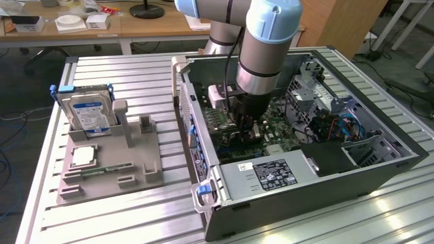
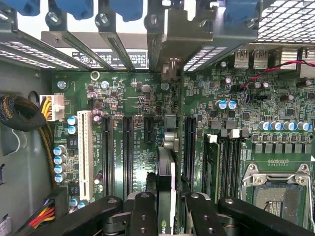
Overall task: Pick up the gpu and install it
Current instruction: 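Insert the gpu into the slot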
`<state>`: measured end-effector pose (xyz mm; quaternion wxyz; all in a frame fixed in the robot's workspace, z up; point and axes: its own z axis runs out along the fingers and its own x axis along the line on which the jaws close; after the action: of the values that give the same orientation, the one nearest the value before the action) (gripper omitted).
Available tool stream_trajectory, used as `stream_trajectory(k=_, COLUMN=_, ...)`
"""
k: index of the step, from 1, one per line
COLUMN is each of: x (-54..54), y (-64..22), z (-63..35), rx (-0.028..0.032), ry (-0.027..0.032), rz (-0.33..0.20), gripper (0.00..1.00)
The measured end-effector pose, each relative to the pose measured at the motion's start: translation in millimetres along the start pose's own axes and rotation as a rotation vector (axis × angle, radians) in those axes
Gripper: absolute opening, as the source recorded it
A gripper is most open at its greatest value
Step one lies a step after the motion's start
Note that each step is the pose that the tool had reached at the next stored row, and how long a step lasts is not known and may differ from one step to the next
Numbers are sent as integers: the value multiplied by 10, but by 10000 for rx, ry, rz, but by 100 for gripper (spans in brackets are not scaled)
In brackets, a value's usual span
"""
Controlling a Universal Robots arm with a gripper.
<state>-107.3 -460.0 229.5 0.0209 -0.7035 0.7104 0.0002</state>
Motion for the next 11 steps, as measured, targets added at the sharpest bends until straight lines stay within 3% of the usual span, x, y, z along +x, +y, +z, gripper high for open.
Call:
stream_trajectory(k=7, x=-2, y=0, z=-2, rx=1, ry=-16, rz=2, gripper=27)
stream_trajectory(k=9, x=-2, y=1, z=-19, rx=8, ry=-9, rz=5, gripper=33)
stream_trajectory(k=11, x=-2, y=-2, z=-57, rx=14, ry=-4, rz=1, gripper=33)
